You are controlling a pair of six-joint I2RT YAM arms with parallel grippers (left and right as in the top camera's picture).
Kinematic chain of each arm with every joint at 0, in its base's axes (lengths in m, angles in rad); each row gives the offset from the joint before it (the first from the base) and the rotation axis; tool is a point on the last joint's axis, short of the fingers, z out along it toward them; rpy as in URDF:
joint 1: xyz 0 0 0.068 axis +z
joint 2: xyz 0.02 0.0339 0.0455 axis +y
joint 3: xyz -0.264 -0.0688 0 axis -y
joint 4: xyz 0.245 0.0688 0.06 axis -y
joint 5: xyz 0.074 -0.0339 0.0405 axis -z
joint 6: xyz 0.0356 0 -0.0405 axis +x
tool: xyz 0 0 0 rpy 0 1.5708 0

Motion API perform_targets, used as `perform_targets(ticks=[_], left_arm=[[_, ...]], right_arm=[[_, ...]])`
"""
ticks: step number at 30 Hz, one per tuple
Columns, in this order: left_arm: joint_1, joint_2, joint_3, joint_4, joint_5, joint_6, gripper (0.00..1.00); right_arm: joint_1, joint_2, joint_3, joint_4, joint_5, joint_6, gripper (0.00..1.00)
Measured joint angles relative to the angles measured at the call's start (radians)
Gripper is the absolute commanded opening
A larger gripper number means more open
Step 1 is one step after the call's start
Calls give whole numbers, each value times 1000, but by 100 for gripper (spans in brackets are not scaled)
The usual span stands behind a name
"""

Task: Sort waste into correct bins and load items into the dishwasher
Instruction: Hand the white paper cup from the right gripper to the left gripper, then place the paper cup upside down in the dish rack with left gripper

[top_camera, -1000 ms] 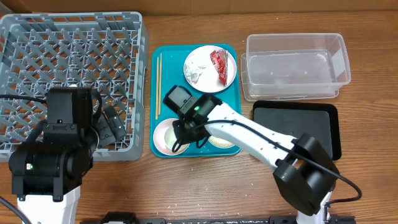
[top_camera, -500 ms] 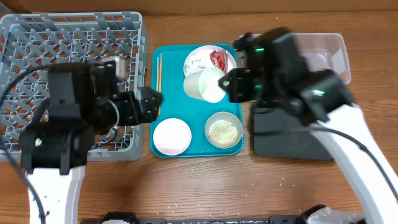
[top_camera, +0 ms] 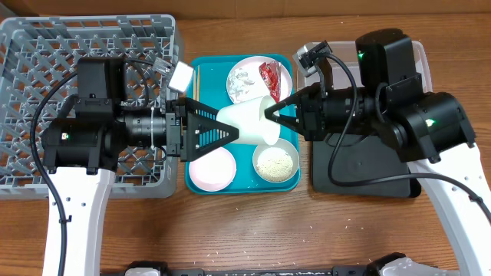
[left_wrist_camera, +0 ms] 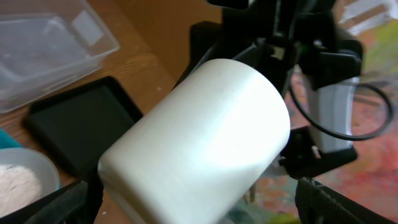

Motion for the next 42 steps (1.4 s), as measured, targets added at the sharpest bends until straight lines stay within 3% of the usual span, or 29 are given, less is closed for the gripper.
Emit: perform_targets(ticks=[7,11,13,23,27,28,29,30,31,33,38,42], left_arm=[[4,0,0,0,148,19,100],[2,0,0,1,177,24,82],[-3,0,0,2,185,26,77],[-8,1,0,3,191,24,78],[-8,4,0,4,187,25,72],[-8,5,0,4,185,25,61],[-8,6,0,4,184,24,57],[-8,6,0,3,186,23,55],[-8,6,0,4,186,26,55],[-8,6,0,4,191,25,52],[-9,6,0,2,149,24,51],[-6,6,0,-19,-6,-2,48]], right_arm=[[-1,0,0,63,-175,-46,4],[-1,0,0,97,-208,-50,4],[-1,0,0,106,-214,-52,4],[-1,0,0,122,-166,-53,4],[1,0,0,129,-150,-43,4],[1,0,0,129,-150,-42,10],[1,0,0,129,-147,-41,25],[1,0,0,127,-142,-41,50],[1,0,0,126,-128,-38,64],[-1,0,0,127,-105,-35,79],[-4,0,0,121,-65,-36,86],[-35,-18,0,70,17,-39,86]])
